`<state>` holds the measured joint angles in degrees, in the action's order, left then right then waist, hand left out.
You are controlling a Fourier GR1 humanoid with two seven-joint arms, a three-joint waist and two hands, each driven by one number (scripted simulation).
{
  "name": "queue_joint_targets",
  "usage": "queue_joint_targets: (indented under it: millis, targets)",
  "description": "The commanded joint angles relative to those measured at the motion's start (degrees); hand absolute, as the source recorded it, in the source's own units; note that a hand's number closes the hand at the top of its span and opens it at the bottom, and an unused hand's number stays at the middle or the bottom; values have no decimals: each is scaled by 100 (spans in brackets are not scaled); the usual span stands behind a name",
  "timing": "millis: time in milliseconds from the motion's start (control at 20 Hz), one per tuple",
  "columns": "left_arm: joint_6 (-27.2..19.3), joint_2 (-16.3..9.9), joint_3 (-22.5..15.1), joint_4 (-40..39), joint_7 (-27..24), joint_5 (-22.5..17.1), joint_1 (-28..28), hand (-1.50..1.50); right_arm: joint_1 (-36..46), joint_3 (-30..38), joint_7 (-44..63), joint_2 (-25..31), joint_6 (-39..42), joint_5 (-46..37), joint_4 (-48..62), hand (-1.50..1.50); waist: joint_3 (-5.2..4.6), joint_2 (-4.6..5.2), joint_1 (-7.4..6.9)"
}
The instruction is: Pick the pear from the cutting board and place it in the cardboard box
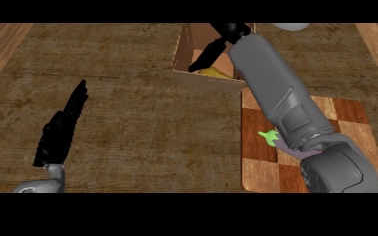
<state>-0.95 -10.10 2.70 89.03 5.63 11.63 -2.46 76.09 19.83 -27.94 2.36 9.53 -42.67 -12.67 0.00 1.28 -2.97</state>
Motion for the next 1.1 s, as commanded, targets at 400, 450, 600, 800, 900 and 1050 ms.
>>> queue_joint_targets:
  millis: [400,450,600,800,900,1050]
  targets:
    - [-95,198,-180,-21,9,126,-33,0,182,1653,394,1304,795,1607,177,-150,6,51,-65]
    - [1,42,-41,-60,-121,42,-47,0,63,1726,356,1547,856,1650,206,-150,6,105,-137]
    - [57,12,-44,-77,-172,22,-108,0,-27,1932,519,1937,721,1810,211,-150,7,109,-127]
    - [79,32,-72,-121,-162,18,-258,0,-176,2058,555,2455,992,1897,291,-150,17,209,-264]
    - [163,48,-155,-27,-218,-5,-29,0,-265,2102,425,2728,1160,1930,247,-150,23,215,-348]
    - [11,152,-196,28,-107,84,-178,0,-374,2063,328,3042,1623,1898,276,-150,33,224,-349]
